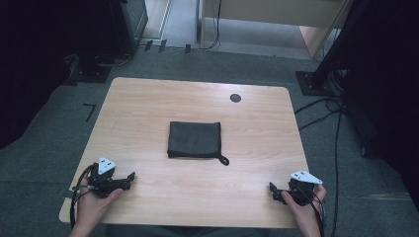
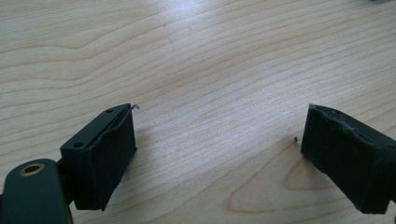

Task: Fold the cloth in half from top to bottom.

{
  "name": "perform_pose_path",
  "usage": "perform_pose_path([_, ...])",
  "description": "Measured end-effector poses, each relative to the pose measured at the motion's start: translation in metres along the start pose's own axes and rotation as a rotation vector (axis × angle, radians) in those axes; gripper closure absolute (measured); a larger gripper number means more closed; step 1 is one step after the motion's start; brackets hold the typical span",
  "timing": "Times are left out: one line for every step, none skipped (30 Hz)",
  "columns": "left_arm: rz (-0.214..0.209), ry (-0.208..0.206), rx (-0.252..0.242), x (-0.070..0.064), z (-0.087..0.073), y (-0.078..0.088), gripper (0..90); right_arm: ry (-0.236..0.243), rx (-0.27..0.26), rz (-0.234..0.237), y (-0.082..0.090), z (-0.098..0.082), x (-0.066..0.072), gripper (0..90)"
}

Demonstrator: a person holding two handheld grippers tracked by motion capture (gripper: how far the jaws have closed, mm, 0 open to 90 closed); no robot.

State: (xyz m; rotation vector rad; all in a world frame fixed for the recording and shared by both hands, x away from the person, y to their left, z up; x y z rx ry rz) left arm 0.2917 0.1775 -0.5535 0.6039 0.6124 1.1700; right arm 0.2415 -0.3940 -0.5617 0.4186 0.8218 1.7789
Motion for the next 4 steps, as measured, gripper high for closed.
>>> perform_pose_path([0.0,0.0,0.0,0.0,0.0,0.0,10.1,-0.001,-0.001,-0.001,-0.0001,0.0,0.0,0.0])
perform_pose_path([0.0,0.0,-0.001,0.0,0.0,-0.0001,10.1,-0.001,0.0,-0.001,-0.0001,0.0,0.0,0.0])
perform_pose_path([0.0,0.0,0.0,0.0,0.0,0.0,10.1,-0.001,0.0,-0.001,-0.0001,0.0,0.0,0.0])
perform_pose_path([0.0,0.0,0.0,0.0,0.0,0.0,10.1,0.0,-0.001,-0.003,-0.0002,0.0001,-0.0003,0.0])
Point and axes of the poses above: each handheld gripper's, and its own axes: y roughly backward along the jaws, z roughly out of its top, x roughly to its left, the point moved 5 cm from there along -y, roughly forward along the jaws, and after that the axes turned 11 degrees about y, right-handed, at the moved point
